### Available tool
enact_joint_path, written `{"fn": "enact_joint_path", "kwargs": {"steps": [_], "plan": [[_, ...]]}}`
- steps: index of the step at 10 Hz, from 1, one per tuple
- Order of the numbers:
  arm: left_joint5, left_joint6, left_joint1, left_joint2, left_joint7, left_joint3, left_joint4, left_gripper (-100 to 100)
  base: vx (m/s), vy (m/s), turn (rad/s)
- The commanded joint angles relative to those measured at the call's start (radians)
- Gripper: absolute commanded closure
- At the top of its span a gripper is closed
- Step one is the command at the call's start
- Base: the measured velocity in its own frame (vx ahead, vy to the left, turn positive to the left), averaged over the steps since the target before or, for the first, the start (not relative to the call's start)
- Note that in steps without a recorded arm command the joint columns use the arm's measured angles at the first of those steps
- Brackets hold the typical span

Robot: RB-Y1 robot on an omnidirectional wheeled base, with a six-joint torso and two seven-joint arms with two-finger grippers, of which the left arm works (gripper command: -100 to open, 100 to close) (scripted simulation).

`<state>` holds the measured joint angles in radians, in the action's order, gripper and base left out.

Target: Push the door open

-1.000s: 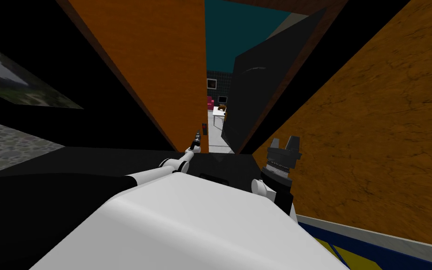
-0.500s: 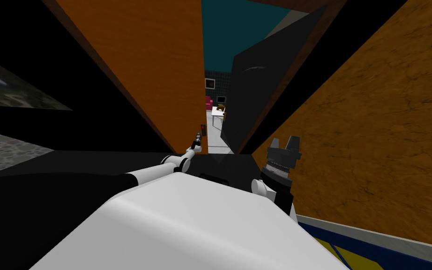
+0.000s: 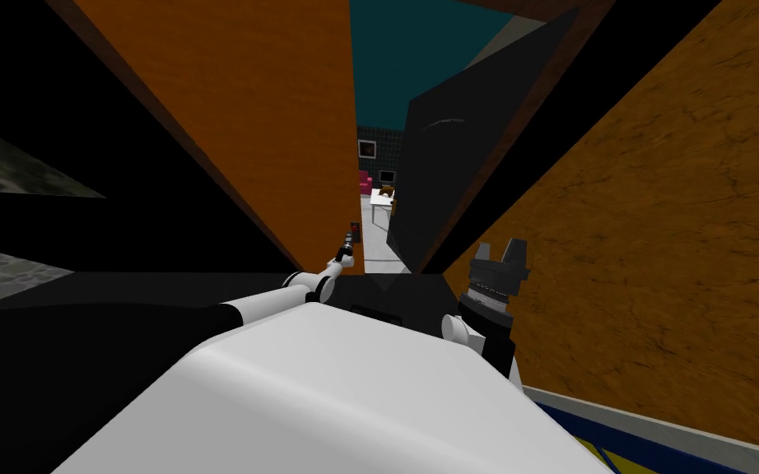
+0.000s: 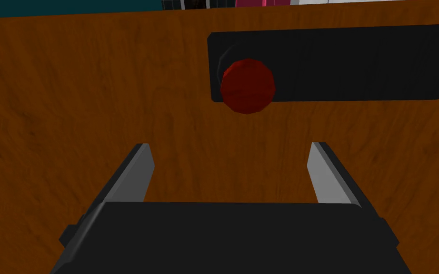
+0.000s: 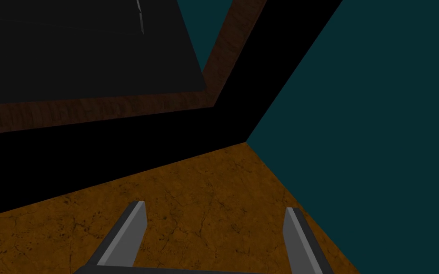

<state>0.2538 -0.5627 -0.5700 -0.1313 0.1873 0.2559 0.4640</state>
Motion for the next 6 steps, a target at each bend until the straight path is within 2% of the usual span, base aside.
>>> {"fn": "enact_joint_path", "kwargs": {"steps": [1, 6], "plan": [[0.001, 0.001, 0.004, -0.001, 0.001, 0.002, 0.005, -100, 0.215, 0.050, -0.023], [0.004, -0.003, 0.007, -0.008, 0.000, 0.008, 0.001, -100, 0.186, 0.046, -0.025]]}}
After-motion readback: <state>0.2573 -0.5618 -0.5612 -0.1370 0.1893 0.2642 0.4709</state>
